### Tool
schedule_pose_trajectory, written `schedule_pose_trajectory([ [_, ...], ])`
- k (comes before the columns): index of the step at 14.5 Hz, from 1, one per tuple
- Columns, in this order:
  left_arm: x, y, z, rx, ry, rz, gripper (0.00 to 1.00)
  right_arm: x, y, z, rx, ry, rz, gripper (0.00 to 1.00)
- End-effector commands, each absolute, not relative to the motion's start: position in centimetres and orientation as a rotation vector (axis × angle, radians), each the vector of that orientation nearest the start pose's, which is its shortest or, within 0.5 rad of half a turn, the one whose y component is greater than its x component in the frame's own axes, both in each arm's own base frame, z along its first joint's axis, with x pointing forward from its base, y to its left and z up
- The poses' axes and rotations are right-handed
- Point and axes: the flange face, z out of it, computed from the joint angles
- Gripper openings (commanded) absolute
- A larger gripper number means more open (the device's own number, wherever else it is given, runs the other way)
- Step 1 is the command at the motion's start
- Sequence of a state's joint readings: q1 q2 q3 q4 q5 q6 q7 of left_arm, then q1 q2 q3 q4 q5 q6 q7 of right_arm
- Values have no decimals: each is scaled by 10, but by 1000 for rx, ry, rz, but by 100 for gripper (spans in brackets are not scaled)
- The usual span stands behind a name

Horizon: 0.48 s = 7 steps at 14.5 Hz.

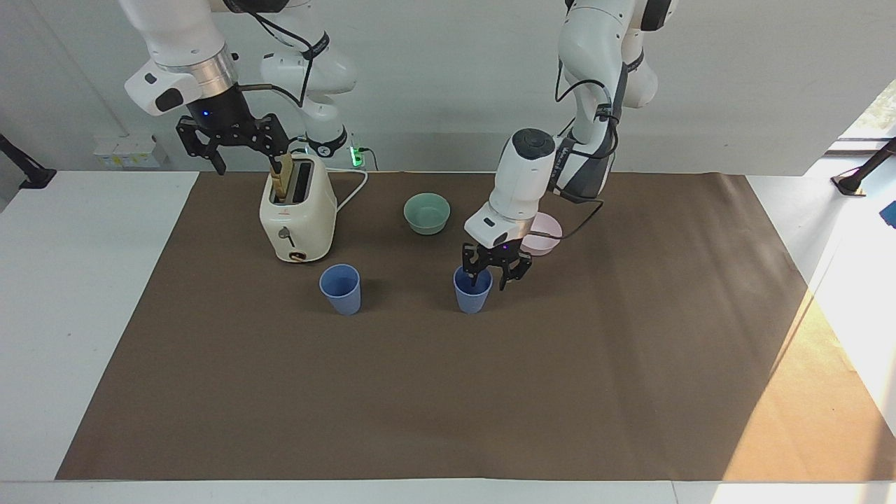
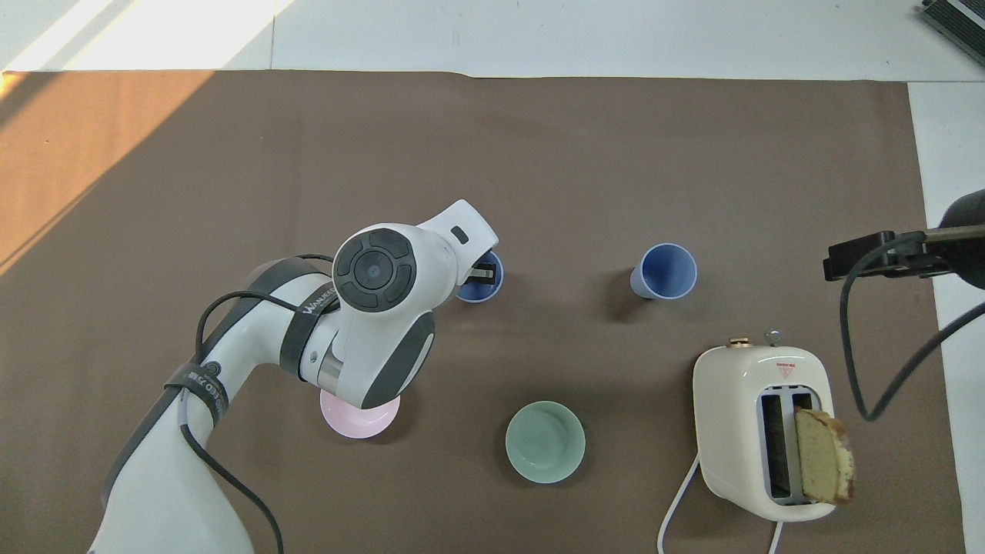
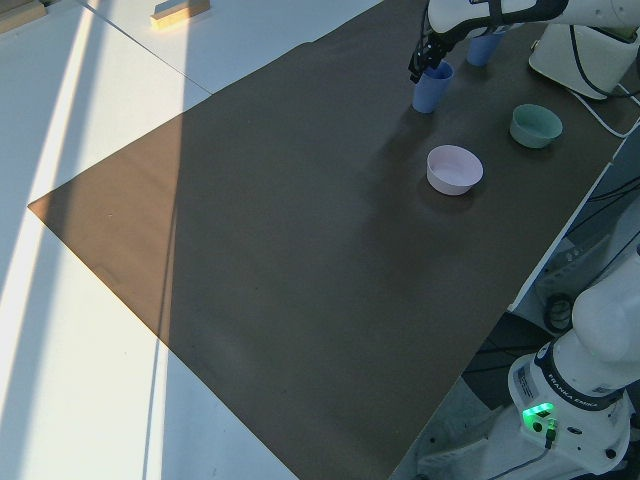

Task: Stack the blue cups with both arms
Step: 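Carry the blue cup with the left gripper toward the table centre, release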

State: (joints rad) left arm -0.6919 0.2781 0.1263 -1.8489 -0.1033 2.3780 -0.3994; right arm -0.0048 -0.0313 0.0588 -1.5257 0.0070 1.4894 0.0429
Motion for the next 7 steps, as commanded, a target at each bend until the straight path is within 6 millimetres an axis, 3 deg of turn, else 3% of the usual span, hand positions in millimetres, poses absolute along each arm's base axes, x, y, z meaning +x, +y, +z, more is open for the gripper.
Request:
schedule_pose_trajectory([
  [1, 558, -293, 441, -3284, 69, -311, 100, 530, 26, 656, -3130, -45, 20, 100],
  [4, 572, -220, 466, -3260, -30, -245, 100, 531, 28, 656, -3130, -66, 10, 100],
  [6, 580, -176, 477, -3247, 38, -238, 100, 527, 26, 637, -3130, -58, -2, 100],
  [7, 582, -158, 483, -3244, 51, -243, 100, 525, 16, 617, -3132, -28, 5, 100],
])
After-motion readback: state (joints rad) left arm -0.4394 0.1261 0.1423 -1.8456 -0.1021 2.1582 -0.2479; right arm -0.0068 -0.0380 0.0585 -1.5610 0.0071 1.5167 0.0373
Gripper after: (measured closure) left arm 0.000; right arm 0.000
